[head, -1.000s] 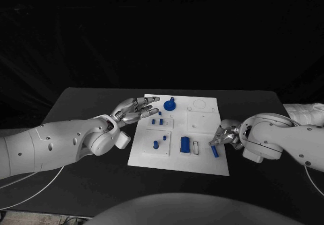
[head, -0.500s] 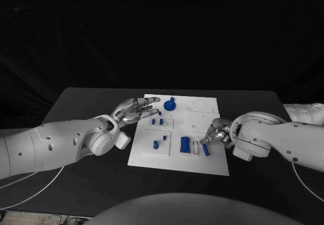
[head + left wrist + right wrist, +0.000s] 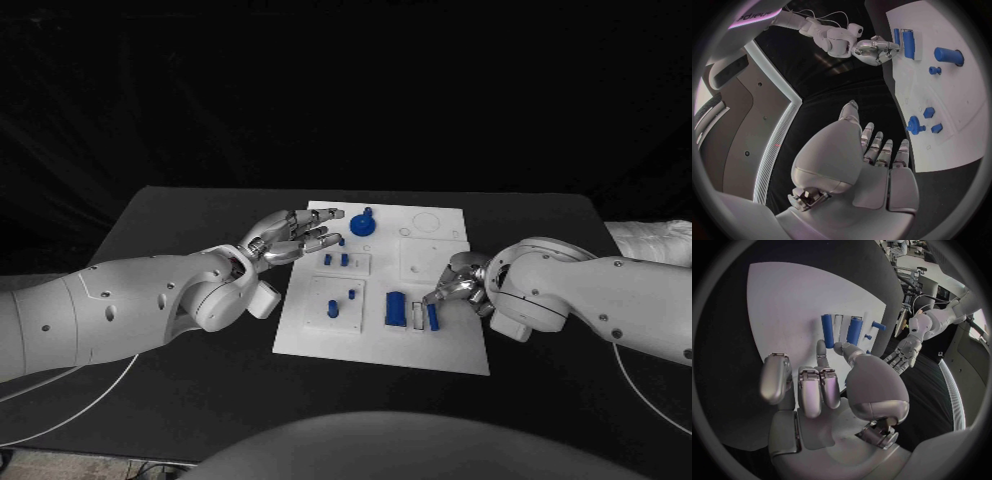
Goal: Assemble the parts on the task board
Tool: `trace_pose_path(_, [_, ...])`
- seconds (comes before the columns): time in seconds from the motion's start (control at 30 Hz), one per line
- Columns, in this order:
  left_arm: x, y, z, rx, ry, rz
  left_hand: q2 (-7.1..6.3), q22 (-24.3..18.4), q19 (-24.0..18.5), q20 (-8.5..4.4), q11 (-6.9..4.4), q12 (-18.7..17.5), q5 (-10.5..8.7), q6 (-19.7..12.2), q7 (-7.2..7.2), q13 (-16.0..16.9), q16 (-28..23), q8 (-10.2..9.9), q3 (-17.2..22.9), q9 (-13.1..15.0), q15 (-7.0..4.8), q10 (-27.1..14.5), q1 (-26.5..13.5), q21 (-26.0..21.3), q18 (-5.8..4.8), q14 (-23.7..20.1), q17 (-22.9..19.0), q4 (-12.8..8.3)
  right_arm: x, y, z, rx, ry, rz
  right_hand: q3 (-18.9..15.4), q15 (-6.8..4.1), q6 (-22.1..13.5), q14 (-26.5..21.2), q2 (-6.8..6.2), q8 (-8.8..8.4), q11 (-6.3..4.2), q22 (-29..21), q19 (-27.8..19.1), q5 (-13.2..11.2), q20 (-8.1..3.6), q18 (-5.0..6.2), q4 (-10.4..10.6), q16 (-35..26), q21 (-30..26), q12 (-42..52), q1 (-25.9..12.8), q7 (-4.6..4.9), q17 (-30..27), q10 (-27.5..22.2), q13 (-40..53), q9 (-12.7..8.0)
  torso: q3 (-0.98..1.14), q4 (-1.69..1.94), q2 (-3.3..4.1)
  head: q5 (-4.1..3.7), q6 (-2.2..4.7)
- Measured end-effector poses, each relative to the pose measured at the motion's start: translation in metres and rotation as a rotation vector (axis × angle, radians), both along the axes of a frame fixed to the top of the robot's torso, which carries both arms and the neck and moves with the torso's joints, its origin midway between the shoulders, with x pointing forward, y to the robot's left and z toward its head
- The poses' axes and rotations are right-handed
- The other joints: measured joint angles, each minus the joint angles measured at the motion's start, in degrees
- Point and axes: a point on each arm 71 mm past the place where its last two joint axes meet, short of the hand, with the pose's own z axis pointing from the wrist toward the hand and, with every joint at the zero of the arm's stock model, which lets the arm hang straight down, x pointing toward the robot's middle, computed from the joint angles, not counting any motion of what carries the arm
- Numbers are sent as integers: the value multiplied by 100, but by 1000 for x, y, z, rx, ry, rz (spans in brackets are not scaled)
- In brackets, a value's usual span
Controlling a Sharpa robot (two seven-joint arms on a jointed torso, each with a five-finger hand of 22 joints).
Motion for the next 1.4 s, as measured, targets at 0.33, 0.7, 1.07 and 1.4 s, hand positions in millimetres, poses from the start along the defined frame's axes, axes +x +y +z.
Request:
trace_pose_path(0.33, [0, -1, 0, 2, 5, -4, 22, 0, 0, 0, 0, 0, 0, 0, 0, -1, 0, 0, 0, -1, 0, 0, 22, 0, 0, 0, 0, 0, 2, -3, -3, 37, 52, -46, 40, 0, 2, 0, -18, 20, -1, -1, -21, -11, 21, 0, 5, 0, 0, 0, -18, 0, -1, 2, 0, 36, 0, 2, 0, -1, 0])
trace_pose_path(0.7, [0, -1, -1, 4, 9, -8, 22, 0, 0, 0, 0, 0, 0, -1, 0, -1, 0, 0, 0, -1, 0, 0, 22, 0, 0, 0, 4, 0, 2, -3, -6, 74, 104, -84, 46, 0, -21, 0, -38, 40, -21, -1, -31, -21, 10, 0, -1, 0, -32, 0, -38, -23, -1, 21, -1, 49, 1, 4, -1, 10, 0])
trace_pose_path(1.07, [0, -2, -1, 5, 12, -12, 47, 1, 0, 0, 0, 0, 2, 20, 20, -1, 21, 0, 0, 0, 0, 0, 47, 0, 0, 0, 4, 0, 3, 0, -9, 88, 128, -93, 109, 0, -51, 0, 1, 76, -21, -1, -41, -351, 0, 0, -29, 0, -32, 0, -137, -53, -1, 21, -1, 161, 1, 3, -1, -1, 0])
trace_pose_path(1.4, [0, -2, -2, 9, 17, -14, 45, 1, 0, 0, 21, 0, 23, 126, 41, -1, 21, 24, 0, 15, 12, -22, 45, 0, 0, 12, 3, 0, 4, 0, -11, 91, 136, -99, 83, 0, -94, 0, 52, 108, -20, 3, -41, -709, 0, 0, 41, 0, -53, 0, -232, -52, -1, 20, -1, 237, 1, 3, -1, 8, 0])
